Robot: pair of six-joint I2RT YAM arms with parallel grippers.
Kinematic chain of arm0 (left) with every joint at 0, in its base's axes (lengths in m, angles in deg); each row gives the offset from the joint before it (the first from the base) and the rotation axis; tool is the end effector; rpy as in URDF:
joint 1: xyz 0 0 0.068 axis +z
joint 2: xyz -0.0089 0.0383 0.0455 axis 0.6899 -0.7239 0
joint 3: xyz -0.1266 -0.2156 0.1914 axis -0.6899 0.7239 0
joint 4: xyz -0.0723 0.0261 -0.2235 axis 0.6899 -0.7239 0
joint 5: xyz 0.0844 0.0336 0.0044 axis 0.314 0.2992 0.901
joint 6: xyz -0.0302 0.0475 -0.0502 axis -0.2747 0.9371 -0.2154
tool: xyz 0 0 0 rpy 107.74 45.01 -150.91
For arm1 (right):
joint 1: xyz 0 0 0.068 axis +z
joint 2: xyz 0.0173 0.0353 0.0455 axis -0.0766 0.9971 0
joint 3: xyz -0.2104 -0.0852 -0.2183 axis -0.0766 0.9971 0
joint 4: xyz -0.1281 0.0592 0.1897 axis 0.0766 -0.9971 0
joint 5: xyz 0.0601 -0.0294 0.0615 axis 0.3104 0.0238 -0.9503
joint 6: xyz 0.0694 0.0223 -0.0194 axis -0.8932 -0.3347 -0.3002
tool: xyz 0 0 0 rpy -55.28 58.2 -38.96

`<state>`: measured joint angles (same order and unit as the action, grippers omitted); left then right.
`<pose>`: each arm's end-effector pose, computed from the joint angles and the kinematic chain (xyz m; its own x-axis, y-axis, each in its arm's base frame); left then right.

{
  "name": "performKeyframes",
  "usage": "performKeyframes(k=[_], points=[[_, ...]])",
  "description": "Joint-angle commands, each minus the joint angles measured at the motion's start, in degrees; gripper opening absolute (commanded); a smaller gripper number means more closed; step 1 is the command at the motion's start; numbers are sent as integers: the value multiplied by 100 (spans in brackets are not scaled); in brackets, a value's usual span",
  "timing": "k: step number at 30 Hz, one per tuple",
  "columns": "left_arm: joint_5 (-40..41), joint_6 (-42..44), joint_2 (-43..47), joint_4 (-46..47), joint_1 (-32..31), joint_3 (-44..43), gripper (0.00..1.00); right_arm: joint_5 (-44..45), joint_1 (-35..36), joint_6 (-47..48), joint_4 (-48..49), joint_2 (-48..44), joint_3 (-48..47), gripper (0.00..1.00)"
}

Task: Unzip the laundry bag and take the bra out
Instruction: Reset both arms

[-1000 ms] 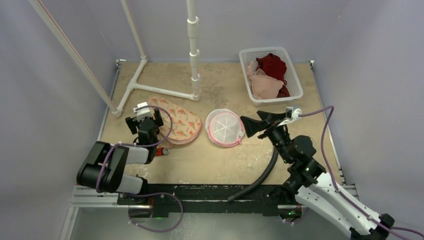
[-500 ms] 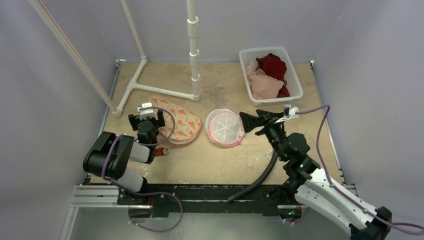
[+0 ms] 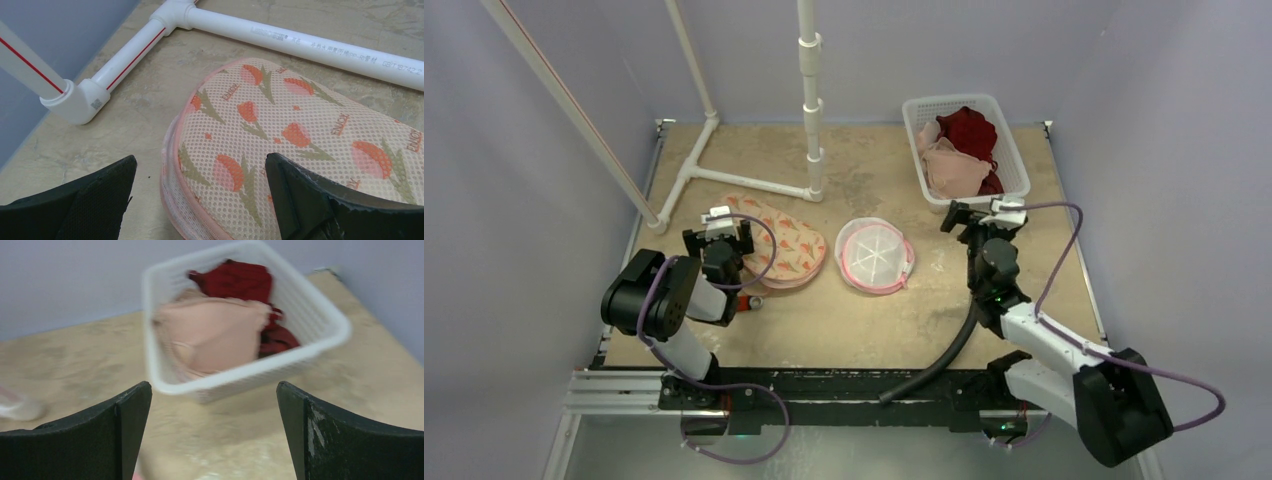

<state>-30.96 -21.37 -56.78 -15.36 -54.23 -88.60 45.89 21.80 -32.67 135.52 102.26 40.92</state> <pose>0.2661 -0.0182 0.1907 -0.1554 0.0222 -0.9876 -0.3147 0.9465 0.0708 0.1861 0.0555 0.3166 0.1729 0.2622 -0.9494 0.0362 0.9616 0.2722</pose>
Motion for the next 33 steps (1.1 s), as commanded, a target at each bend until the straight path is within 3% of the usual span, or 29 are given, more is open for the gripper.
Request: performKeyframes(k=[1,8,19,23,26,29,33], points=[[161,-124,-12,335,41,-113,99,390,-611,891,1913,461,736,98],[159,-126,-18,346,39,-114,99,624,-966,1007,3523,1573,1360,98],[159,-119,-32,379,42,-110,99,-266,-1380,1318,5634,3202,1414,98],[159,-119,-28,384,37,-105,99,-928,-1363,1924,7225,3787,1814,98],[159,-122,-31,390,35,-105,99,-973,-1343,1920,6927,3726,1721,98],[159,-121,-26,386,38,-105,99,-274,-1353,1635,6476,3655,1471,98],[159,-121,-30,388,41,-105,99,-164,-1412,1420,5711,3539,1196,98]])
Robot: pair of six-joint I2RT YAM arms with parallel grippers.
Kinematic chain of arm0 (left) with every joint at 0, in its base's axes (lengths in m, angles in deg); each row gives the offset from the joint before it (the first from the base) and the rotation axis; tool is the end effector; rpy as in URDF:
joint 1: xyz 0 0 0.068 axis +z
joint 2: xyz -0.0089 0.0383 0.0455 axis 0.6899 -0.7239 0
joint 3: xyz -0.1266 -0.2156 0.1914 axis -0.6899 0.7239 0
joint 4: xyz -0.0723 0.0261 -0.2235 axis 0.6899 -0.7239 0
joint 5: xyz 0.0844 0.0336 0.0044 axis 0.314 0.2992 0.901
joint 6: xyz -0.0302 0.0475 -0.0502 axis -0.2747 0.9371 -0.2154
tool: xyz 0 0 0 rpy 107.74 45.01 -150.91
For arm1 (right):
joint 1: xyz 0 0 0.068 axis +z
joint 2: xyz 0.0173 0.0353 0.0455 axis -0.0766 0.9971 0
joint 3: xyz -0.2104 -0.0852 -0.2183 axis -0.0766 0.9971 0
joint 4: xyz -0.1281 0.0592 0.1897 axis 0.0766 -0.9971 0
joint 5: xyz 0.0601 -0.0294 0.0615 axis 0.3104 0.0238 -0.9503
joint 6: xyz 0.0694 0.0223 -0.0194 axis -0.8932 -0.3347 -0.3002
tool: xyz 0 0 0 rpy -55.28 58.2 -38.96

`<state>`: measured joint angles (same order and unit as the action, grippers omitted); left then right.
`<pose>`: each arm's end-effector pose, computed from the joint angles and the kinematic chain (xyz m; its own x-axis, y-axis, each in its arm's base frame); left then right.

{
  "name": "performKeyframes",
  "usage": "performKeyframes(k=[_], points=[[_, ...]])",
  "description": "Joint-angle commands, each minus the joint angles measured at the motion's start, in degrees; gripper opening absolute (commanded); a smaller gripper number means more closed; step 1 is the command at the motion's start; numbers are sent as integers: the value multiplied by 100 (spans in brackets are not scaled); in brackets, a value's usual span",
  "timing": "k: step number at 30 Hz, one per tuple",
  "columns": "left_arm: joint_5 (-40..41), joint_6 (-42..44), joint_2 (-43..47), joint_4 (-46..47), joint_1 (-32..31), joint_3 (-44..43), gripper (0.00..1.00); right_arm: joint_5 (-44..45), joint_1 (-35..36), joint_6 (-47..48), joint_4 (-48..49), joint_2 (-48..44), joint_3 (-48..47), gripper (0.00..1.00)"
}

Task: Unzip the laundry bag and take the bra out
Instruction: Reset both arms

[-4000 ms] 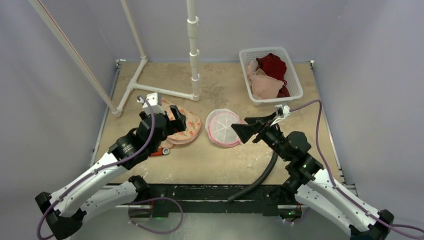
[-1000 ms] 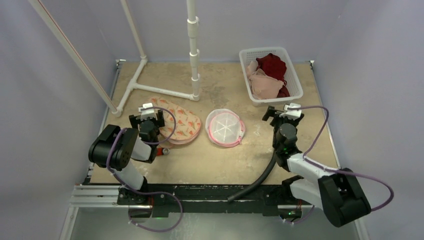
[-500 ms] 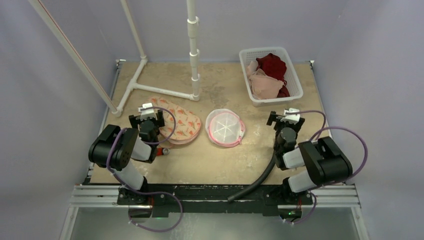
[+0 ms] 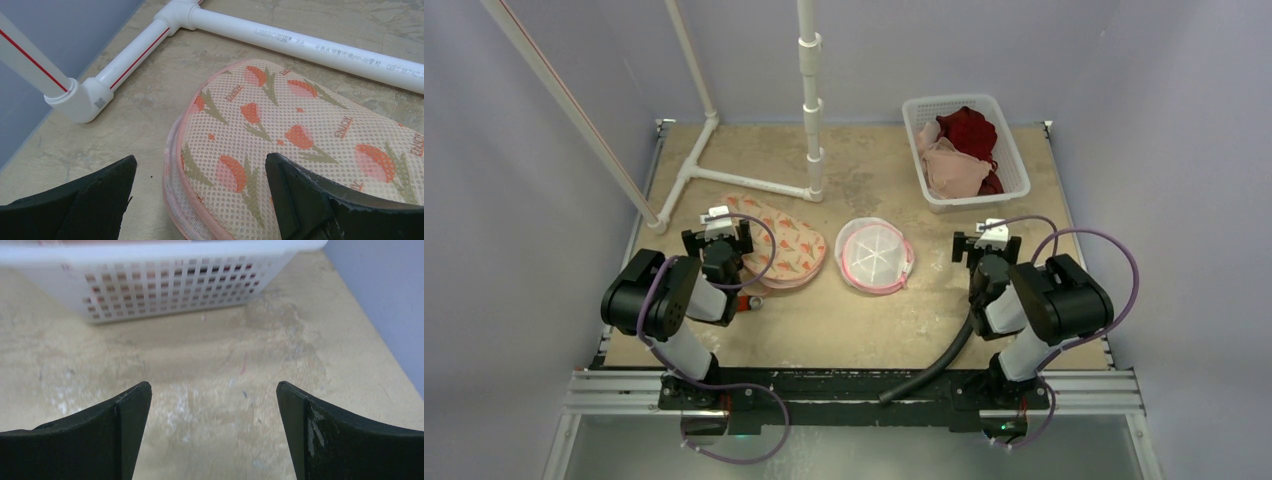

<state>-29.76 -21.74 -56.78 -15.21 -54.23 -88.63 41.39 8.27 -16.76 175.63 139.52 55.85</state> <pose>0.2659 -0.0170 0.1912 -0.1501 0.0156 -0.9886 -0.3355 0.9398 0.0657 0.2426 0.0259 0.2007 -0.0483 -0.0956 -0.9942 0.2270 0.9683 -0.1041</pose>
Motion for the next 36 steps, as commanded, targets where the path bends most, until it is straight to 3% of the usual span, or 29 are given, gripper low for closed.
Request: performKeyframes(k=[1,7,13,17,20,24,27,31,36], points=[[39,-79,-30,374,37,-100,99,279,-74,-191,1638,-196,-318,98],[39,-84,-30,370,38,-102,99,240,-95,-149,1690,-199,-310,98],[39,-78,-30,373,42,-103,99,9,-72,125,2655,-52,53,98],[34,-84,-32,374,37,-110,99,-278,-279,-337,847,-319,-559,98],[39,-80,-31,360,41,-120,99,-841,-651,-624,132,-379,-890,98],[37,-85,-28,356,42,-120,99,-1183,-758,-623,133,-414,-864,98],[39,-80,-27,356,39,-116,99,-2109,-761,-109,416,-440,-711,98],[39,-80,-31,358,42,-116,99,-2176,-989,-464,-204,-407,-1033,98],[39,-85,-32,361,38,-111,99,-2152,-1037,-483,-176,-458,-993,98]])
